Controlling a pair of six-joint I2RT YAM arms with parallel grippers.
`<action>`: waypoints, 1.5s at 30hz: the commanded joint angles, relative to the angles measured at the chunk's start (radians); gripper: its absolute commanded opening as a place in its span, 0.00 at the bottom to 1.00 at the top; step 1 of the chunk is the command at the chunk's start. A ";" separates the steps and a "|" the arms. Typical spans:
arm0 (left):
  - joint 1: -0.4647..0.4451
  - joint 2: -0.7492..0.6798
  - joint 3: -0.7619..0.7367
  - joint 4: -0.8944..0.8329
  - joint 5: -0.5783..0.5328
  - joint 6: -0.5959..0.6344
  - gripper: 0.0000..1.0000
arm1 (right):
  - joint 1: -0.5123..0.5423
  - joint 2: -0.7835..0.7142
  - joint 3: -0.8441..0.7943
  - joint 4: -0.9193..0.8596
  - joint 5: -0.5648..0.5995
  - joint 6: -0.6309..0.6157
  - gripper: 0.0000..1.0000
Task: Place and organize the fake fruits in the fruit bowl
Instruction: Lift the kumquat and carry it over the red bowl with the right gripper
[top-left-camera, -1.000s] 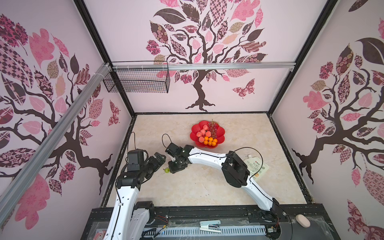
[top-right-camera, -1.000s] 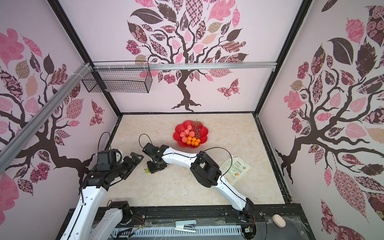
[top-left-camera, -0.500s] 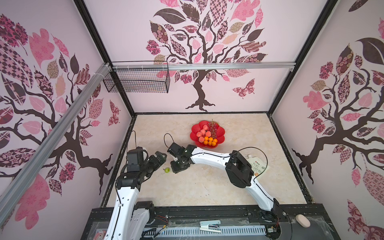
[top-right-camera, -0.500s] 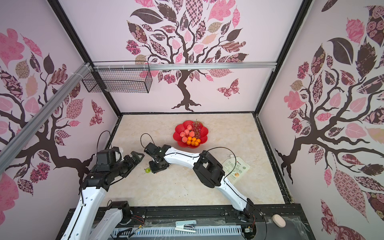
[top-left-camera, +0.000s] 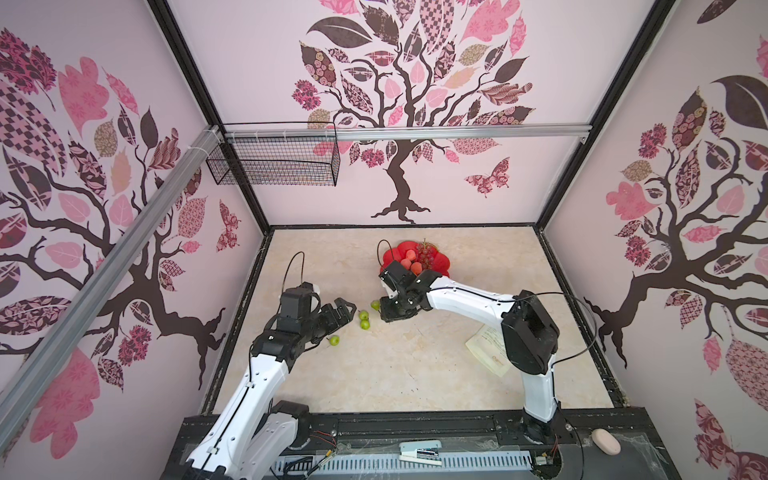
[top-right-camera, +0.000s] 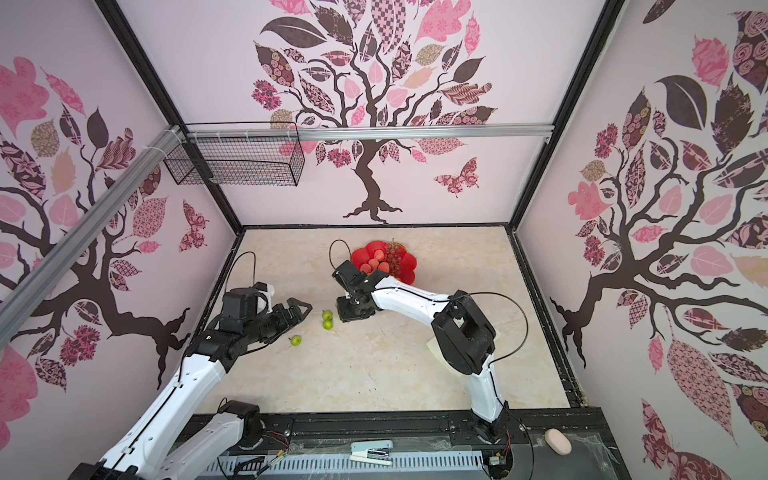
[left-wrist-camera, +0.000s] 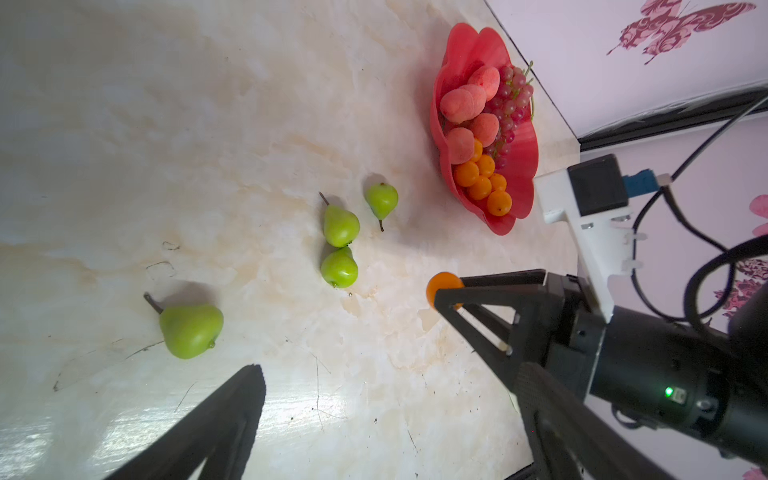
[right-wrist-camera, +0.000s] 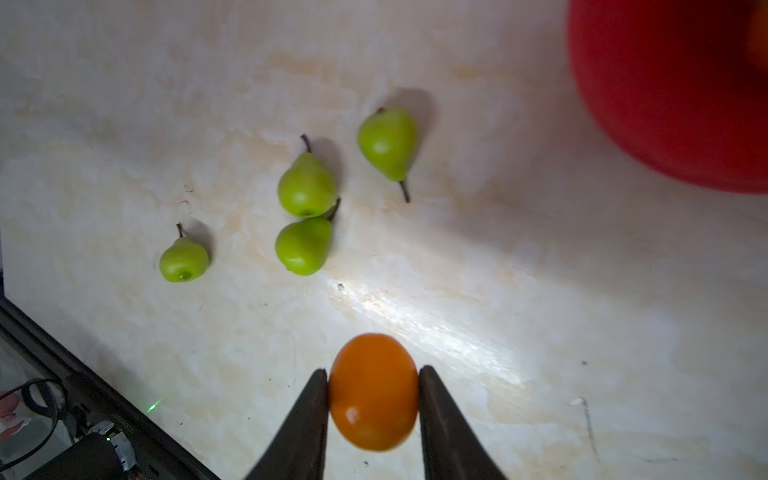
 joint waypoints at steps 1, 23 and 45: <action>-0.051 0.054 0.037 0.088 -0.043 -0.007 0.98 | -0.053 -0.093 -0.030 0.000 0.020 -0.016 0.37; -0.360 0.450 0.278 0.230 -0.167 0.026 0.98 | -0.234 0.042 0.123 -0.122 0.145 -0.097 0.36; -0.366 0.458 0.261 0.243 -0.181 0.019 0.98 | -0.251 0.241 0.290 -0.245 0.144 -0.122 0.39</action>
